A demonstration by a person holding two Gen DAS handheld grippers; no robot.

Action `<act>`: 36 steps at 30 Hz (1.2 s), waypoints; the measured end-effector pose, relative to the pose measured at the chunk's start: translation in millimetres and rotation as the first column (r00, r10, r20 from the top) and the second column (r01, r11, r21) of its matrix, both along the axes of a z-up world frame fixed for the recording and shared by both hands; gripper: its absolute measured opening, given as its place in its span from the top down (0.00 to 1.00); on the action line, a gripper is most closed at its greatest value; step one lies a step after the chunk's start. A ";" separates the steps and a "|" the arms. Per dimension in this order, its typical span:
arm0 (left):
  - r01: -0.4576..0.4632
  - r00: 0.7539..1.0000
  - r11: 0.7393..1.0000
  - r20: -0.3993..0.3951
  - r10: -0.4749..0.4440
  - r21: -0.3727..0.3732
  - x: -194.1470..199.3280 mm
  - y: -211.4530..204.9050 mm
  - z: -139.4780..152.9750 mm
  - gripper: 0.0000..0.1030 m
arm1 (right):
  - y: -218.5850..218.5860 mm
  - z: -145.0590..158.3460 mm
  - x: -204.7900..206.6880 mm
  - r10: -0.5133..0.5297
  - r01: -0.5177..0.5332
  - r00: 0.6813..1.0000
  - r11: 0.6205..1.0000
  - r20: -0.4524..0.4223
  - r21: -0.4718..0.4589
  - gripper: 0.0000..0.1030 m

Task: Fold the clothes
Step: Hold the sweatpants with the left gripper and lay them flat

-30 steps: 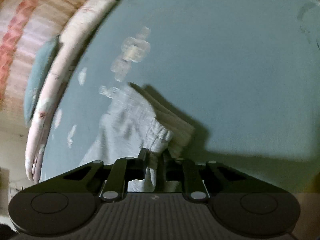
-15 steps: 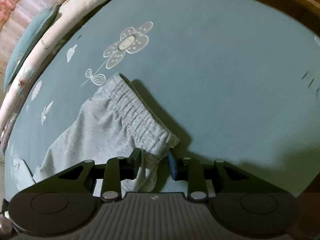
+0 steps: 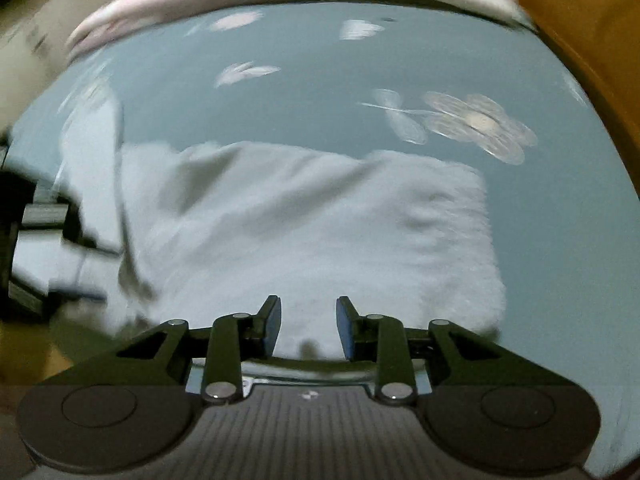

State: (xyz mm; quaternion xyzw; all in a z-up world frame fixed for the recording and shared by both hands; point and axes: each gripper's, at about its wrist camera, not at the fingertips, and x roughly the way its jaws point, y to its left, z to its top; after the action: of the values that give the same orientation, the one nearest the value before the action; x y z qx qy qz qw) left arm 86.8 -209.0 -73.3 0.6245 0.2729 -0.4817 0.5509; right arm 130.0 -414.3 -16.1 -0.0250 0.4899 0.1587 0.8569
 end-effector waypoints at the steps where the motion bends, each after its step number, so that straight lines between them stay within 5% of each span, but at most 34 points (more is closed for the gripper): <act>1: 0.042 0.999 0.999 0.016 -0.042 0.011 0.5 5.2 -2.2 0.57 | 10.9 -2.8 1.3 0.054 -0.054 0.999 0.998 -0.002 -0.013 0.67; 4: 0.150 0.988 0.988 0.033 -0.151 0.033 5.2 17.4 -7.5 0.55 | 27.8 -5.5 8.8 0.130 -0.130 0.992 0.991 -0.003 -0.020 0.67; 11: 0.300 0.939 0.949 -0.208 -0.274 0.102 44.3 12.2 -12.0 0.55 | 46.7 -2.2 15.9 0.214 -0.214 0.977 0.975 -0.009 -0.059 0.65; 17: 0.241 0.892 0.948 -0.432 -0.131 0.209 92.0 -13.2 -18.0 0.57 | 54.6 -6.1 13.3 0.227 -0.228 0.974 0.973 -0.020 -0.037 0.62; 22: 0.165 0.784 0.938 -0.618 0.063 0.304 133.6 -35.2 -27.5 0.62 | 54.7 -10.8 8.1 0.200 -0.201 0.979 0.980 -0.037 -0.002 0.62; 26: 0.194 0.735 0.926 -0.673 0.082 0.324 133.9 -36.6 -28.0 0.74 | 54.5 -14.6 4.0 0.179 -0.178 0.982 0.984 -0.051 0.024 0.62; 29: 0.215 0.763 0.933 -0.646 0.025 0.290 121.8 -29.3 -20.6 0.98 | 46.7 -16.2 2.8 0.156 -0.154 0.986 0.987 -0.059 0.035 0.62; 34: 0.162 0.826 0.963 -0.564 -0.013 0.214 110.5 -13.7 -3.9 0.99 | 38.8 -18.2 2.4 0.146 -0.142 0.987 0.988 -0.072 0.052 0.62; 36: 0.144 0.831 0.969 -0.556 -0.008 0.200 100.9 -8.4 5.3 0.99 | 36.7 -18.7 2.7 0.149 -0.145 0.986 0.988 -0.076 0.058 0.62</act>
State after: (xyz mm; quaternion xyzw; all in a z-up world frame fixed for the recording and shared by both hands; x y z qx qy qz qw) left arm 187.6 -217.4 -68.0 0.5300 0.4494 -0.6272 0.3518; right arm 132.6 -377.6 -34.7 -0.0325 0.5165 0.2351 0.8228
